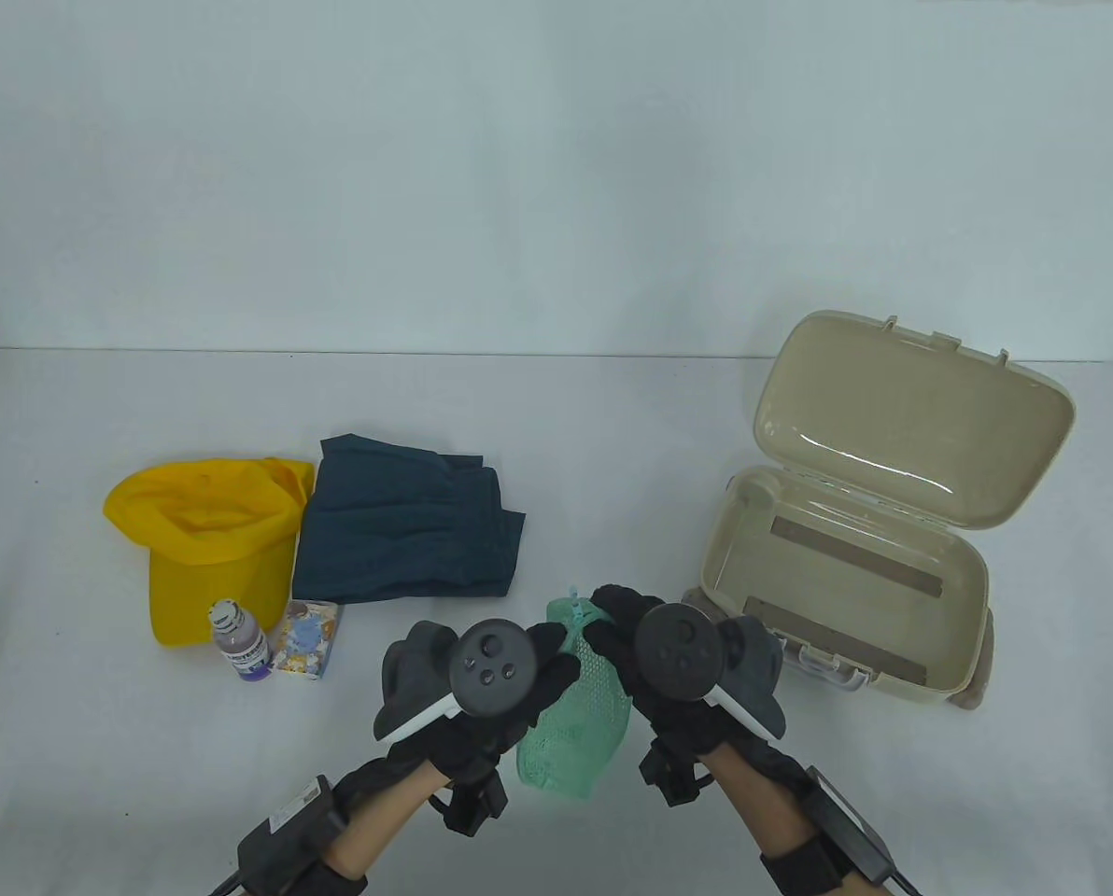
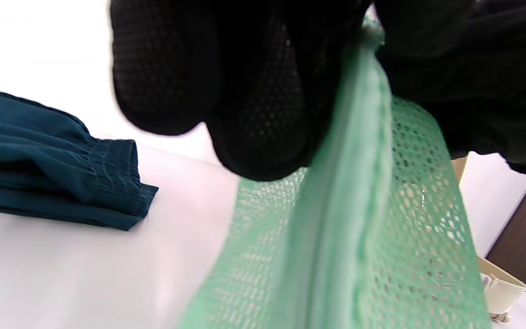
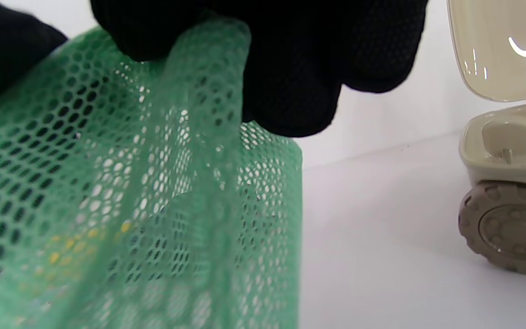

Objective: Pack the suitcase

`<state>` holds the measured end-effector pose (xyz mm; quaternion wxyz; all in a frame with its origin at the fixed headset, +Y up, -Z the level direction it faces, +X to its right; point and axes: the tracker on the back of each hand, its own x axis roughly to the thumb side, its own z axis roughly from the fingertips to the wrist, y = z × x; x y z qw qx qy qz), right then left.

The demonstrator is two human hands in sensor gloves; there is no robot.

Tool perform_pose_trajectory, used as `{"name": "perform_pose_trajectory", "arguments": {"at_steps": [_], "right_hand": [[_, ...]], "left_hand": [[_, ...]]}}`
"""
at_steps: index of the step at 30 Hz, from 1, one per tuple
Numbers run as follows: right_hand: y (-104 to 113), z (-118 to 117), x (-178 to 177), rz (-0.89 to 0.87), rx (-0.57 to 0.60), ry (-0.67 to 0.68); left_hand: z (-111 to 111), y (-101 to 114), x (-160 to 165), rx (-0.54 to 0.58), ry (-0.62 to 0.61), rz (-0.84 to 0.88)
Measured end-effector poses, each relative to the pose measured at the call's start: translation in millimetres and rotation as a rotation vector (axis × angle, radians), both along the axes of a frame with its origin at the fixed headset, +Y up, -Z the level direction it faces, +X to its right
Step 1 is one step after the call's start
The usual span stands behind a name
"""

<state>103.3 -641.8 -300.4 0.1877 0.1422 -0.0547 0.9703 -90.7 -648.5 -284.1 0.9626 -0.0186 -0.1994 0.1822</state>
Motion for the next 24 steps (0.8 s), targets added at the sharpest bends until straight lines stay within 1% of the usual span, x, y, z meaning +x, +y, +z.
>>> {"name": "perform_pose_trajectory", "arguments": {"at_steps": [4,5,8,10,11,15,17,22,23,24], "right_hand": [[2.1,1.6,4.1,0.004,-0.003,0.032],[2.3,2.2,4.5,0.006,0.002,0.029],[1.6,3.5,1.8,0.033,0.006,0.07],[0.5,5.2,-1.5,0.05,0.01,0.091],[-0.1,7.2,-4.6,0.072,0.021,0.096],[-0.1,11.9,-10.2,0.083,0.033,0.107],[-1.3,13.9,-11.9,0.1,0.043,0.106],[-2.4,14.1,-11.6,0.099,0.034,0.087],[-2.5,13.6,-11.3,0.095,0.027,0.088],[-2.7,13.5,-11.1,0.094,0.02,0.088]], "left_hand": [[-2.4,8.5,-13.8,0.069,0.056,0.019],[-3.3,9.6,-17.0,0.094,0.052,0.019],[-3.9,8.1,-19.4,0.113,0.023,0.003],[-3.5,6.3,-16.8,0.116,0.003,-0.02],[-3.5,4.5,-13.2,0.111,-0.043,-0.042],[-1.2,-1.5,-3.0,0.119,-0.06,-0.096],[2.0,-1.8,1.4,0.167,-0.06,-0.125],[15.6,-0.3,15.5,0.381,-0.049,-0.301],[16.6,-0.5,17.7,0.407,-0.053,-0.342],[17.2,-0.4,19.1,0.405,-0.061,-0.364]]}}
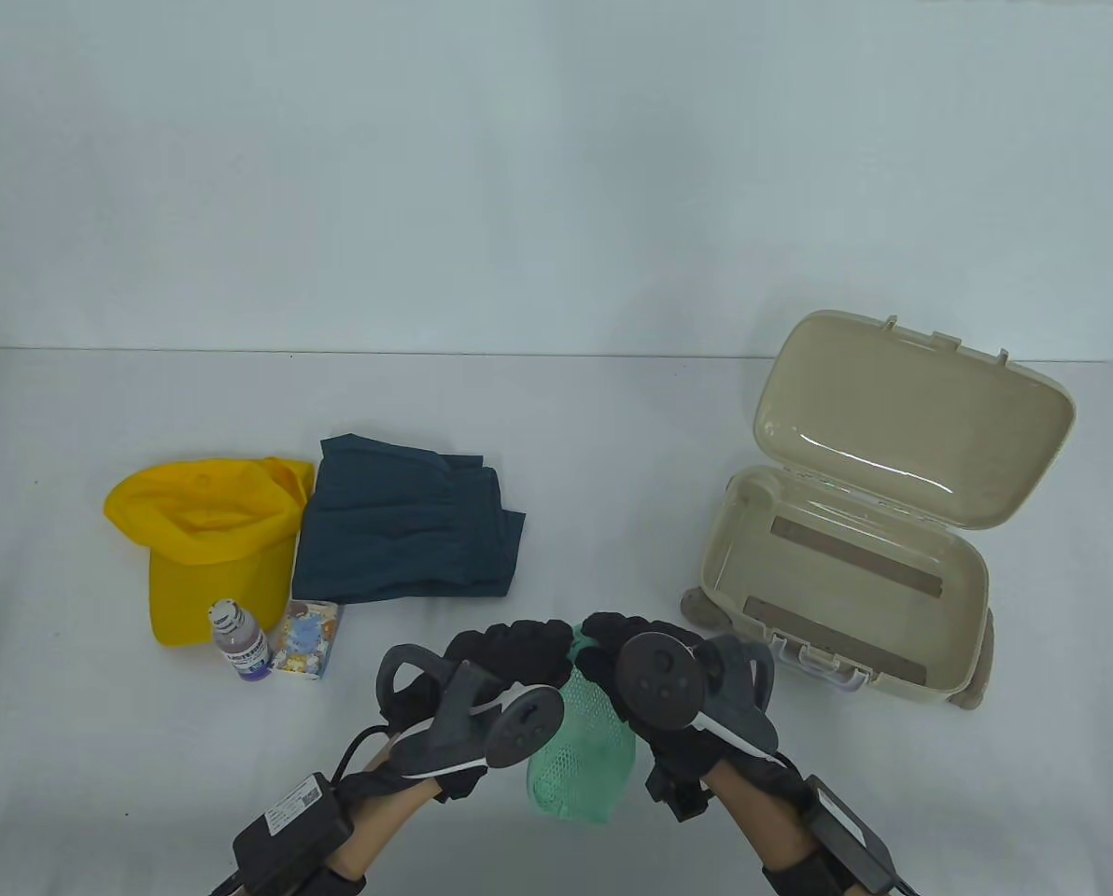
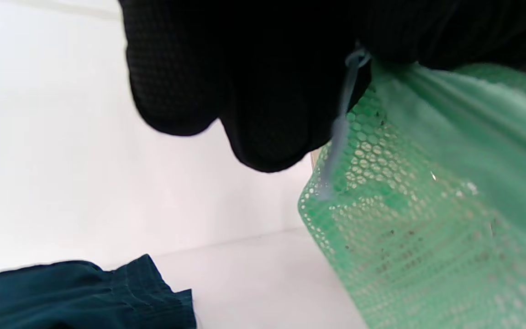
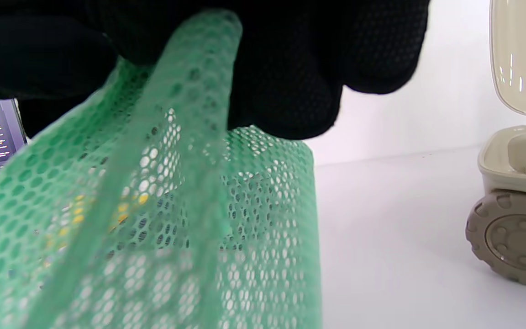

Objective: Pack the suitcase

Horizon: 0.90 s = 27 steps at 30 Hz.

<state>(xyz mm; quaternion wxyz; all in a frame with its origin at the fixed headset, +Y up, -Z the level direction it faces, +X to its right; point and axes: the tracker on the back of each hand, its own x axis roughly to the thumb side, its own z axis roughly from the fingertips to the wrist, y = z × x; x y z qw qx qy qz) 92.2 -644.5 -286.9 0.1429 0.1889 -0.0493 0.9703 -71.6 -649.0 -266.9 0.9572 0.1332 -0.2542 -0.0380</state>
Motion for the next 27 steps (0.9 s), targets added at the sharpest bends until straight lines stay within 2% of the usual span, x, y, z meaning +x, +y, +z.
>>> {"name": "perform_pose_trajectory", "arguments": {"at_steps": [8,13,19,23,27], "right_hand": [[6.8,-12.4,16.3,-0.092,-0.068,-0.068],[4.2,-36.5,58.9,-0.244,-0.156,-0.223],[-15.0,-56.6,110.0,-0.387,-0.284,-0.41],[-21.9,-61.9,115.4,-0.429,-0.338,-0.427],[-14.2,-56.0,107.4,-0.397,-0.271,-0.354]], "left_hand": [[3.9,1.9,4.9,0.083,0.009,-0.088],[6.3,-2.4,5.6,0.081,0.0,-0.148],[7.1,-3.9,9.5,0.035,-0.025,-0.143],[7.3,-4.6,11.8,0.014,-0.031,-0.148],[5.5,-2.7,3.8,-0.001,-0.005,-0.128]]}}
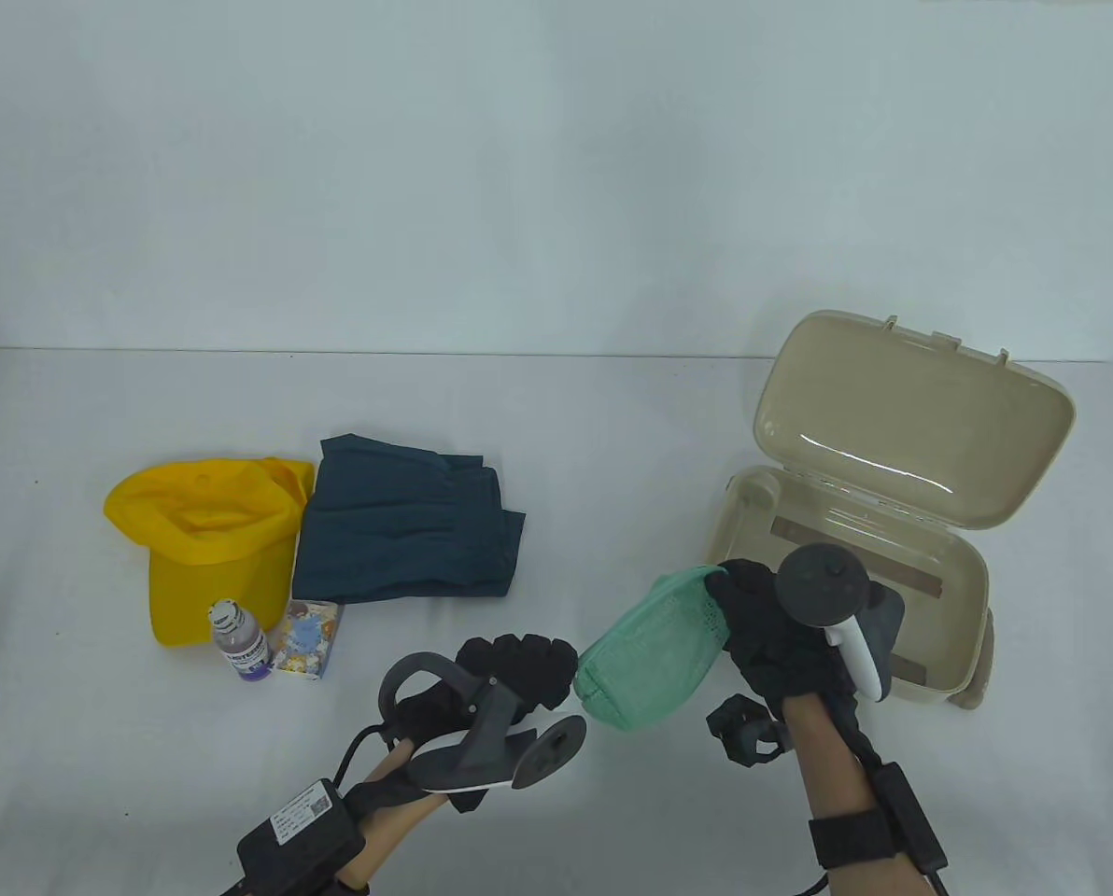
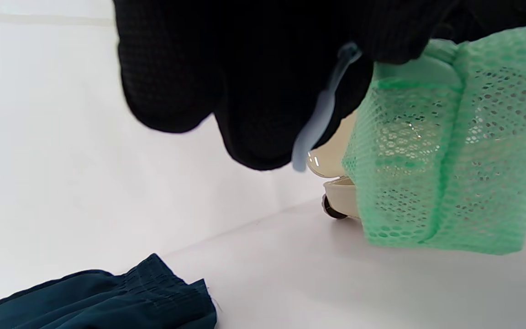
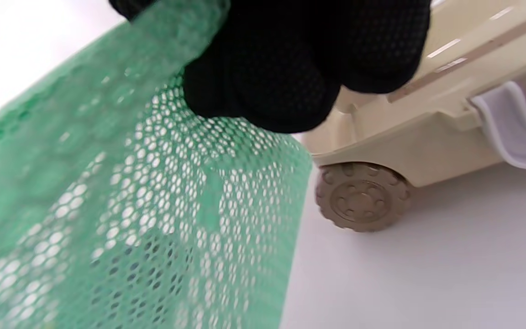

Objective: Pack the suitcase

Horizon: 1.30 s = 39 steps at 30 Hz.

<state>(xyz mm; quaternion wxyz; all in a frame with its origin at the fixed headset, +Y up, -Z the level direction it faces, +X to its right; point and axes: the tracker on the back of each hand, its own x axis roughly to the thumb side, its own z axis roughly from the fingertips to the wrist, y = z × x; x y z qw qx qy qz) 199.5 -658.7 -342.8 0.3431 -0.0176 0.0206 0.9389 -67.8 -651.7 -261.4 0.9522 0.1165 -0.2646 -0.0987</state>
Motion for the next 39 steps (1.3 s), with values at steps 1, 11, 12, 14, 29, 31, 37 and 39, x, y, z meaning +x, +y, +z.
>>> {"name": "perform_pose_trajectory", "arguments": {"at_steps": [1,11,12,14,29,31,37,39], "right_hand": [[2.6,1.7,-2.4,-0.007,0.016,0.022],[18.8,29.0,-51.3,0.124,0.2,0.242],[19.2,31.8,-56.2,0.136,0.217,0.267],[19.9,36.6,-63.8,0.147,0.243,0.316],[16.5,47.3,-81.4,0.129,0.257,0.426],[17.0,48.1,-80.5,0.128,0.261,0.417],[35.0,67.5,-78.9,0.266,0.499,0.253],[35.4,74.1,-85.0,0.275,0.519,0.274]], "left_hand": [[-1.2,1.5,-3.3,0.0,0.008,0.02],[-18.0,12.7,-32.0,-0.274,0.062,0.457],[-19.6,10.8,-31.9,-0.293,0.055,0.438],[-22.2,5.9,-31.3,-0.349,0.049,0.418],[-26.5,-7.8,-19.0,-0.491,-0.007,0.469],[-28.7,-7.7,-21.3,-0.5,0.004,0.483],[-39.0,-6.0,-40.1,-0.494,0.163,0.615],[-42.1,-7.0,-45.9,-0.515,0.197,0.675]]}}
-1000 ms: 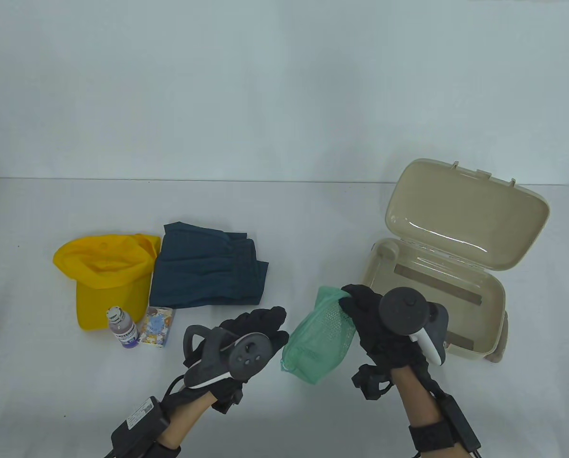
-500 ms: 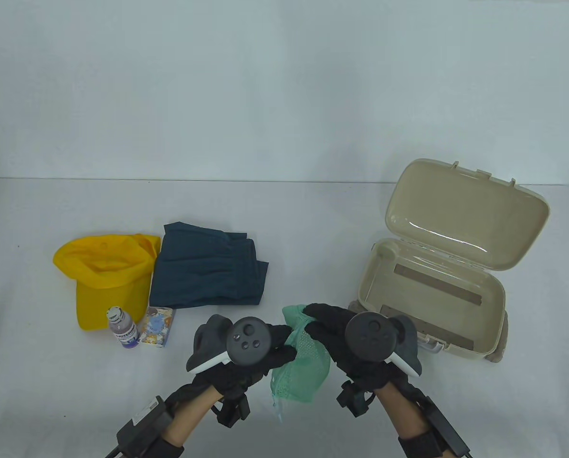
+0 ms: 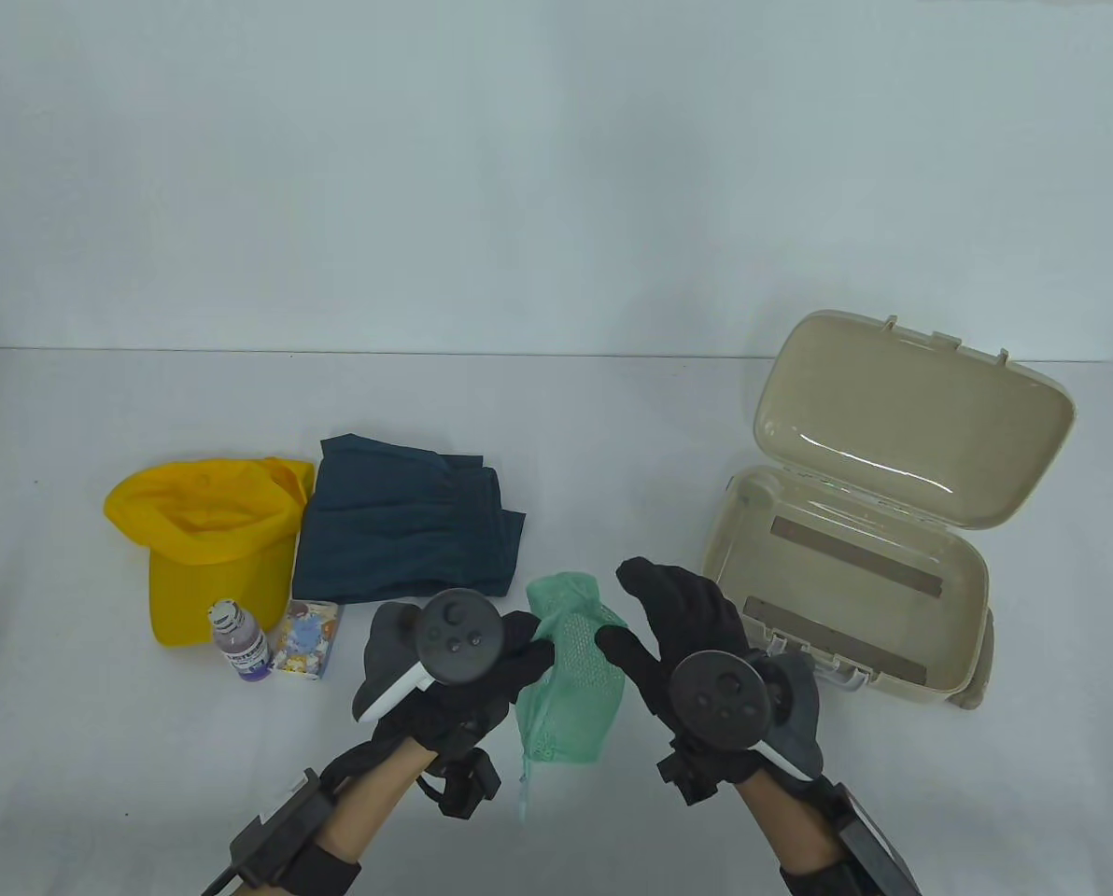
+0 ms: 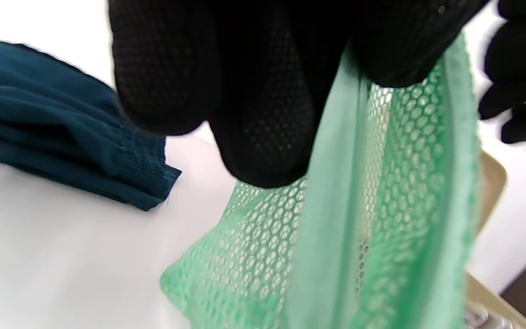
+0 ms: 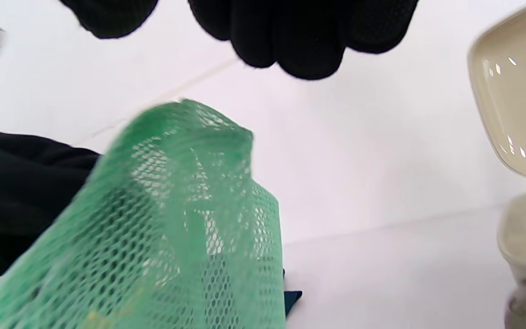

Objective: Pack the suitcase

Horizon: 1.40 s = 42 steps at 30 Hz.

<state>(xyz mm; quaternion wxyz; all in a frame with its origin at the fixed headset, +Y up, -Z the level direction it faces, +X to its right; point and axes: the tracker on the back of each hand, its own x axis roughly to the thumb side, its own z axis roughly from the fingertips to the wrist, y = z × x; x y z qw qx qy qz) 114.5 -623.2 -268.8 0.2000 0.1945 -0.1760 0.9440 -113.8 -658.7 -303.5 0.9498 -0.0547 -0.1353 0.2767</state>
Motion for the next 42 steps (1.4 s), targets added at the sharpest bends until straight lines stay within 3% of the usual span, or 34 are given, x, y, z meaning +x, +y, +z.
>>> {"name": "perform_pose_trajectory", "arguments": {"at_steps": [3,6,9,15,18,24,28,31,34,39,42], "right_hand": [[-6.6,3.1,-12.7,0.037,-0.026,0.041],[-20.7,-2.6,-22.8,0.093,-0.203,0.104],[-30.7,-7.5,-25.2,0.023,-0.318,0.157],[-34.4,-11.5,-23.7,-0.05,-0.359,0.155],[-33.6,-14.7,-21.2,-0.051,-0.361,0.116],[-42.1,-35.6,2.9,-0.054,-0.447,-0.013],[-47.4,-48.2,16.8,-0.033,-0.529,-0.023],[-52.8,-50.8,13.9,0.013,-0.575,-0.002],[-54.6,-52.2,9.7,0.146,-0.53,0.003],[-59.3,-52.6,5.3,0.201,-0.518,0.005],[-57.8,-51.8,6.9,0.111,-0.552,0.01]], "left_hand": [[-2.5,-1.8,-5.6,-0.038,0.016,0.072],[-3.1,-5.4,-6.3,-0.115,-0.043,0.202],[-4.2,-10.4,-2.3,-0.217,-0.15,0.367],[-6.3,-15.8,-2.1,-0.248,-0.199,0.349],[-7.3,-12.6,0.8,-0.22,-0.207,0.263],[-14.3,-13.1,-6.8,-0.102,-0.181,-0.138],[-16.2,-15.1,-14.5,-0.058,-0.147,-0.385],[-18.2,-16.2,-14.7,-0.069,-0.145,-0.438],[-20.3,-18.4,-16.9,-0.04,-0.137,-0.562],[-20.9,-20.7,-17.2,-0.037,-0.126,-0.558],[-20.9,-20.8,-17.9,-0.05,-0.122,-0.484]]}}
